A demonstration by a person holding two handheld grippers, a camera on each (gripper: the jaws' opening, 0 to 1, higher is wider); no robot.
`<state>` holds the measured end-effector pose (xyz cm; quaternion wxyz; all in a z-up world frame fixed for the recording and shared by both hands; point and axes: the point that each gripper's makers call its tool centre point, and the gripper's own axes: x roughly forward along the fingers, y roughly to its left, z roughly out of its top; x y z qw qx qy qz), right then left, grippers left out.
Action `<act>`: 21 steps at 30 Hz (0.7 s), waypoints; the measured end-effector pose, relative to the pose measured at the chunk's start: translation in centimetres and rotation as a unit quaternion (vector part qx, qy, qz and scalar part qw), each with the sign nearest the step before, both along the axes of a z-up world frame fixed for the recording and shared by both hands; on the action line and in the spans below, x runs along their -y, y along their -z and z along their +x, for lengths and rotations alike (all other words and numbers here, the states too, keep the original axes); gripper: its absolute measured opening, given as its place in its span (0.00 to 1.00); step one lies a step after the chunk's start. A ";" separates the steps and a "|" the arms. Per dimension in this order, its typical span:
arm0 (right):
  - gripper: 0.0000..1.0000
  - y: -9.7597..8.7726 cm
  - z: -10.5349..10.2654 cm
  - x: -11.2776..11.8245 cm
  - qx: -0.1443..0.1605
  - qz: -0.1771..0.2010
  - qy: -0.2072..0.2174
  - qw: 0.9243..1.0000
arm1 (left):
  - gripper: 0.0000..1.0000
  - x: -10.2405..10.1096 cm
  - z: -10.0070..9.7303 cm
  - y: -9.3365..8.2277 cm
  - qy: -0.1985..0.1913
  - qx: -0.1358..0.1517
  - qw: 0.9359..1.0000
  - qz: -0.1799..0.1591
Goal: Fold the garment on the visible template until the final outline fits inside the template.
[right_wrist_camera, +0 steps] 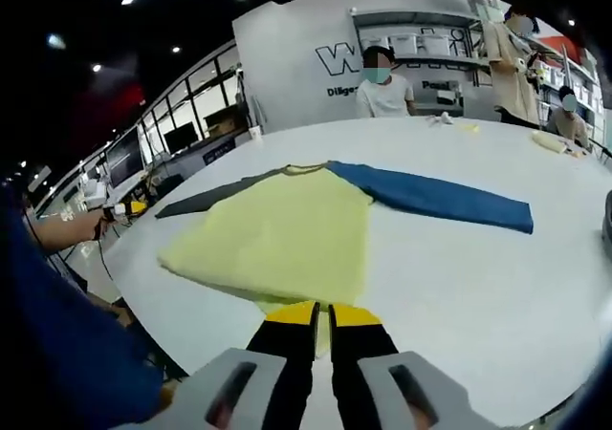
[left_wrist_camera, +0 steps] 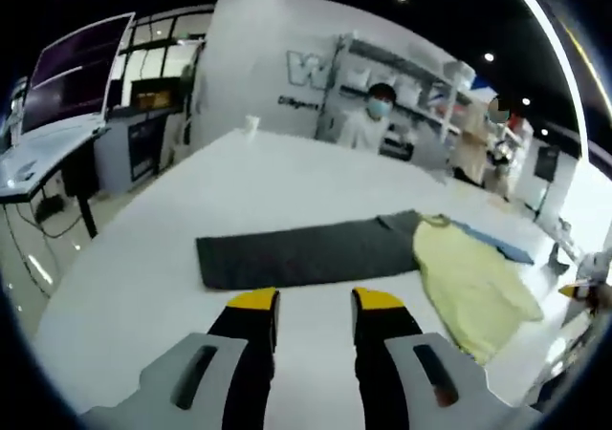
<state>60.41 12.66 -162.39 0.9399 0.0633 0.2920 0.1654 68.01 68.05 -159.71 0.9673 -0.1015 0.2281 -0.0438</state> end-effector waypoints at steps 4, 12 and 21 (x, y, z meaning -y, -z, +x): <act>0.00 0.5 -0.1 -0.3 -0.001 0.002 -0.007 1.000 | 0.32 1.6 -1.0 -0.1 0.018 0.003 1.000 0.002; 0.00 1.4 -0.6 -0.6 -0.009 0.002 -0.024 1.000 | 0.37 4.3 -3.6 0.2 0.057 -0.002 0.998 0.017; 0.02 1.8 -1.4 -0.1 -0.009 -0.013 -0.040 0.999 | 0.45 7.5 -6.2 0.0 0.089 -0.003 0.995 0.041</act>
